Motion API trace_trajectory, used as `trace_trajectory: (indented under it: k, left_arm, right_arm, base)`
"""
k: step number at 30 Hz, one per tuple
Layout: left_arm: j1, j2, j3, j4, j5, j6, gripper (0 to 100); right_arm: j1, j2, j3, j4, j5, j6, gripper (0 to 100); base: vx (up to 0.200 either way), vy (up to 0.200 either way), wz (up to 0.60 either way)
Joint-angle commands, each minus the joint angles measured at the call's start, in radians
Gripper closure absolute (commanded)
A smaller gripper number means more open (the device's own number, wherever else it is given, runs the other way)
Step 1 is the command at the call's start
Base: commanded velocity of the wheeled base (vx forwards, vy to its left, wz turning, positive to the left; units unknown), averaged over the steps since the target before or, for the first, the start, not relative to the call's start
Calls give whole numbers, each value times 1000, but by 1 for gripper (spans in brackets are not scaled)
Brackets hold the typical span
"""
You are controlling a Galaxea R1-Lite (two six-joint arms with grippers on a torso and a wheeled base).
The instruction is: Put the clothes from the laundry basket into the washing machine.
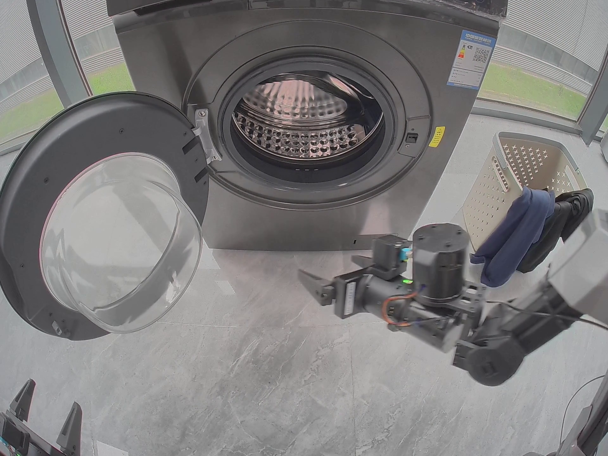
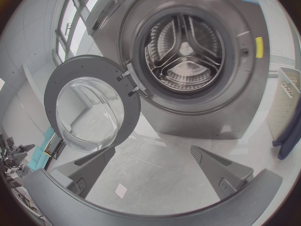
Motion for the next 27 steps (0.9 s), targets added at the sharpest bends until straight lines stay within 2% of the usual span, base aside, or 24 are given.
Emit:
trace_trajectory:
  k: [1, 3, 8, 9, 12, 16, 18, 19, 20, 25, 27]
  left_arm:
    - [0, -18, 16, 0, 0, 9, 0]
    - [0, -18, 16, 0, 0, 9, 0]
    - [0, -18, 16, 0, 0, 7, 0]
    - [0, -18, 16, 0, 0, 7, 0]
    - [0, -18, 16, 0, 0, 7, 0]
    - [0, -18, 16, 0, 0, 6, 0]
    - [0, -18, 16, 0, 0, 6, 0]
    - [0, -18, 16, 0, 0, 6, 0]
    - [0, -18, 16, 0, 0, 4, 0]
    - [0, -18, 16, 0, 0, 4, 0]
    - [0, -18, 16, 0, 0, 2, 0]
  right_arm:
    - [-147, -540, 433, -23, -55, 4, 0]
    - [-177, -620, 468, -16, -61, -4, 0]
    - [-277, -743, 532, -14, -52, -62, 0]
    - [-328, -792, 569, -14, -49, -88, 0]
    - [-389, -864, 635, -14, -43, -101, 0]
    - [-435, -941, 700, -13, -24, -111, 0]
    - [-484, -1000, 778, -13, -6, -130, 0]
    - [-489, -1007, 787, -13, -3, -134, 0]
    - [-515, -1039, 827, -10, 11, -157, 0]
    - [-566, -1232, 827, 176, 23, -171, 0]
    - [-569, -1346, 827, 294, 23, -176, 0]
  base:
    - [0, 0, 0]
    - [0, 0, 0]
    - [0, 0, 0]
    - [0, 0, 0]
    - [0, 0, 0]
    - [0, 0, 0]
    - [0, 0, 0]
    - [0, 0, 0]
    - [0, 0, 0]
    - [0, 0, 0]
    - [0, 0, 0]
